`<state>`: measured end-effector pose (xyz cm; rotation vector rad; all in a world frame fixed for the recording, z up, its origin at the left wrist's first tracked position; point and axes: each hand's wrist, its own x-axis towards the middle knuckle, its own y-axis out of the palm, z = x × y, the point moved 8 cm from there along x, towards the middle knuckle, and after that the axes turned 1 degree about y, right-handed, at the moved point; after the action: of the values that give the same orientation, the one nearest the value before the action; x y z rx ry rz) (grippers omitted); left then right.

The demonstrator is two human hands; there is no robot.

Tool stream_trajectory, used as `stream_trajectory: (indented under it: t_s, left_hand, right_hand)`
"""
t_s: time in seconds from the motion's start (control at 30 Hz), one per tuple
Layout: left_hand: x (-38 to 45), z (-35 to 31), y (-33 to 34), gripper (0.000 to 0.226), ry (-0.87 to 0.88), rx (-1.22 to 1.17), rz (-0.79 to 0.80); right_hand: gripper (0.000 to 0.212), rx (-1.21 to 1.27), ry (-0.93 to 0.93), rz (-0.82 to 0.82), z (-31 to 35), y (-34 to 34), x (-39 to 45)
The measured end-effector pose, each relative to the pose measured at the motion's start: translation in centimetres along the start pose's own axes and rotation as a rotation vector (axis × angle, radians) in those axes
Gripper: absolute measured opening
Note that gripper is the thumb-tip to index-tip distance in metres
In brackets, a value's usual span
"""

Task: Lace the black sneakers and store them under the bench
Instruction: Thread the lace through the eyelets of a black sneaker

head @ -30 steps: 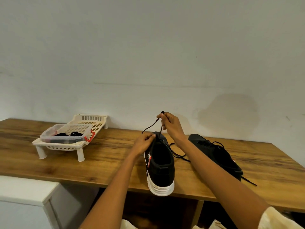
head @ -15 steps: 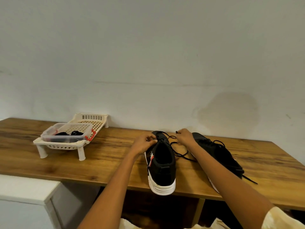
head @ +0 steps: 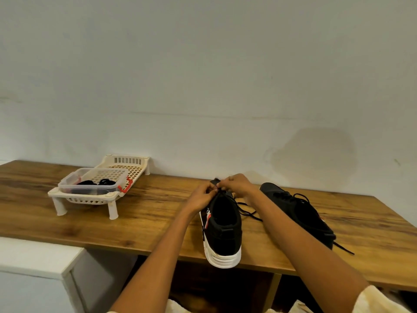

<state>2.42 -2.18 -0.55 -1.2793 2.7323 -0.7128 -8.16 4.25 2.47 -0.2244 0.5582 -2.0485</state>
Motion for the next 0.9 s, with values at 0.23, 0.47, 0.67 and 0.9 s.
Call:
stream_trajectory:
  t_s: [0.23,0.47,0.67,0.9]
  left_hand:
    - [-0.1,0.3,0.1,0.014,-0.063,-0.028,-0.017]
    - [-0.2,-0.3,0.3,0.022,-0.068,-0.056,0.013]
    - [-1.0,0.7,0.4,0.020,-0.273,-0.483,-0.073]
    - [-1.3,0.9,0.5,0.024,-0.307,-0.575,-0.087]
  right_hand:
    - [0.041,1.000,0.033,-0.032,-1.6,-3.8,-0.9]
    - [0.046,-0.045,0.320,-0.023,-6.9,-4.4,-2.0]
    - [0.035,-0.826,-0.098,-0.191,0.6,-4.6,-1.1]
    - [0.032,-0.621,-0.199,0.181,3.0,0.8,0.3]
